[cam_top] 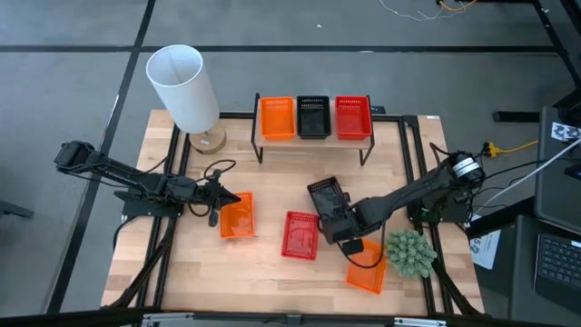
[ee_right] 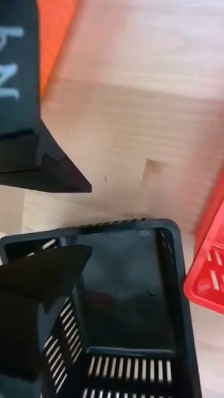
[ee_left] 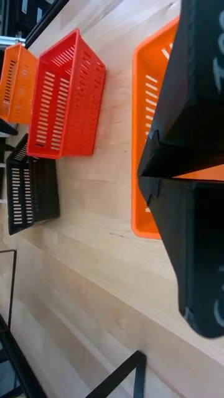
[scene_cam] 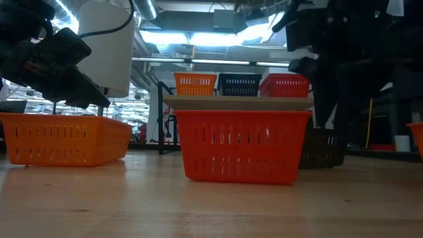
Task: Stack baskets on shelf by color
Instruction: Stack the black basket on the black basket on the top shelf
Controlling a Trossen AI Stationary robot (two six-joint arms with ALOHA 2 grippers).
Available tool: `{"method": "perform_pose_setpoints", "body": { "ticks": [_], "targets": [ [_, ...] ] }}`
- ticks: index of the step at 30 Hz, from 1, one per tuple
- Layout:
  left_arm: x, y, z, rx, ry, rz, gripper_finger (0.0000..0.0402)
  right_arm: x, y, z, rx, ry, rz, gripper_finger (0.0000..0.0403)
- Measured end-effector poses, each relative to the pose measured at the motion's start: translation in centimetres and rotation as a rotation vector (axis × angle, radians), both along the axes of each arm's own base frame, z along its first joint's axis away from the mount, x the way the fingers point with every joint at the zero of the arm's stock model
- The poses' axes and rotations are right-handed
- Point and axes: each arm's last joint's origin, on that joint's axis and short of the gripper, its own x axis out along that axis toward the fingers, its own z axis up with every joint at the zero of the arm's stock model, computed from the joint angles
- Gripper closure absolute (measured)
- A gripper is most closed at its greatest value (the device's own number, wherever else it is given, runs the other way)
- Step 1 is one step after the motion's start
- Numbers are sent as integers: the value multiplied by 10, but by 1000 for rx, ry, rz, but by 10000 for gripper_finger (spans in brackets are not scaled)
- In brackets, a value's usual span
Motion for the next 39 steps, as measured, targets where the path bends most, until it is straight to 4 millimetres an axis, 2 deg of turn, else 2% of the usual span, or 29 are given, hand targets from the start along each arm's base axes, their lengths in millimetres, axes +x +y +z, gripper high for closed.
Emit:
{"method": "perform_pose_setpoints", "body": {
  "ticks": [4,10,14,17,21,26,35,39],
  "targets": [
    [0,0,0,1,0,0,401,1,-6,-11,5,-20,15,256],
    [0,0,0,2,0,-1,401,-2,-24,-37,61,-42,-5,256],
    [0,0,0,2,0,0,401,-3,-34,-48,92,-64,-44,264],
    [0,0,0,2,0,-1,401,-3,-37,-49,95,-64,-55,298],
    [0,0,0,2,0,-1,401,-3,-37,-46,97,-45,-75,383],
    [0,0,0,3,0,-1,401,-1,-30,-21,6,34,-95,399],
    [0,0,0,3,0,0,401,24,-11,62,-86,-76,24,401],
    [0,0,0,3,0,0,401,32,-15,101,-213,-166,100,402]
  ]
}}
